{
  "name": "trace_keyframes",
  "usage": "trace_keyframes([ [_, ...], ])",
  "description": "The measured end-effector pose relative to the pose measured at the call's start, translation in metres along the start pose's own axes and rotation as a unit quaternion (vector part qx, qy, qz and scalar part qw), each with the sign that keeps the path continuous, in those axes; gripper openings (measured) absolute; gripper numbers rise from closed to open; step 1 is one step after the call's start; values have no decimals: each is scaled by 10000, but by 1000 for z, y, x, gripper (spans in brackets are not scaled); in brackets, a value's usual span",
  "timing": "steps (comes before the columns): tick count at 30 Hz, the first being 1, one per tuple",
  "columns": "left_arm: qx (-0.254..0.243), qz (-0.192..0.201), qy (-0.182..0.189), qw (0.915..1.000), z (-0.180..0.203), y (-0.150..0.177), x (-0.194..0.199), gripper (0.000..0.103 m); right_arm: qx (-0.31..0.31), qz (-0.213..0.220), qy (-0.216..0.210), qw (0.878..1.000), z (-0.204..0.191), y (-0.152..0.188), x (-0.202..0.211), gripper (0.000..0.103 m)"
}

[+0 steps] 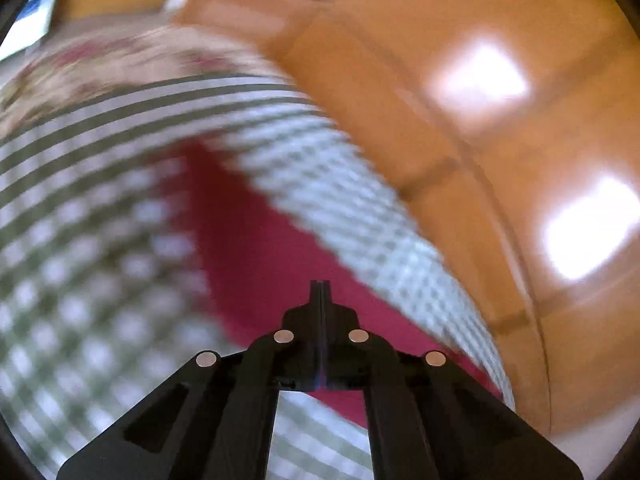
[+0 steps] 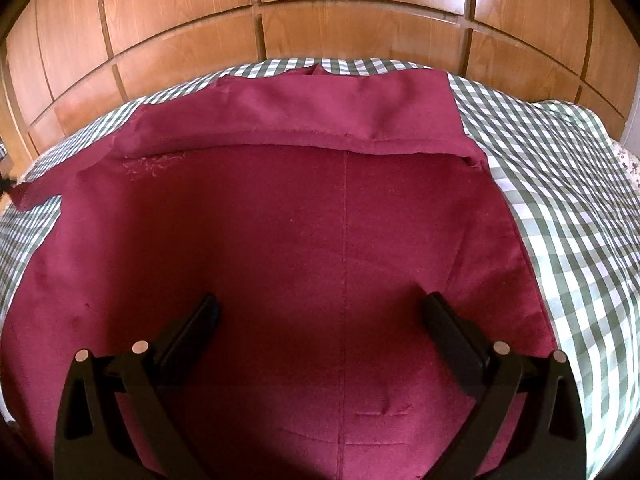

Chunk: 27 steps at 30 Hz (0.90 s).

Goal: Fold small clothes

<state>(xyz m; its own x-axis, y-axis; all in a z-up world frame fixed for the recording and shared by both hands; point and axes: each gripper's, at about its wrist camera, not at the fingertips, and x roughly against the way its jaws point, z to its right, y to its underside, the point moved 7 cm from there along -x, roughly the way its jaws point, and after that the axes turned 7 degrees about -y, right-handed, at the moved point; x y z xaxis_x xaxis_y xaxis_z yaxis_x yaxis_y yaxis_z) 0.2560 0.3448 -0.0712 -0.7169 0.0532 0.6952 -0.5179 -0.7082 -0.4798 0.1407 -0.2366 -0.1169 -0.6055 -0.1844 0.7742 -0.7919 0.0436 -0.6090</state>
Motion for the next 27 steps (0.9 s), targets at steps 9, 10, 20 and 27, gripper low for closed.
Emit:
trace_keyframes([
  [9, -2382, -577, 1625, 9558, 204, 162, 19, 0, -51, 70, -84, 9999, 1, 0, 2, 101],
  [10, -2532, -737, 1735, 9489, 217, 184, 18, 0, -59, 79, -99, 9999, 2, 0, 2, 101],
  [20, -1222, -1037, 985, 9821, 142, 194, -1, 55, -109, 127, -167, 9997, 1, 0, 5, 101],
  [27, 523, -63, -460, 9976, -29, 68, 13, 55, -62, 84, -73, 9999, -1, 0, 3, 101],
])
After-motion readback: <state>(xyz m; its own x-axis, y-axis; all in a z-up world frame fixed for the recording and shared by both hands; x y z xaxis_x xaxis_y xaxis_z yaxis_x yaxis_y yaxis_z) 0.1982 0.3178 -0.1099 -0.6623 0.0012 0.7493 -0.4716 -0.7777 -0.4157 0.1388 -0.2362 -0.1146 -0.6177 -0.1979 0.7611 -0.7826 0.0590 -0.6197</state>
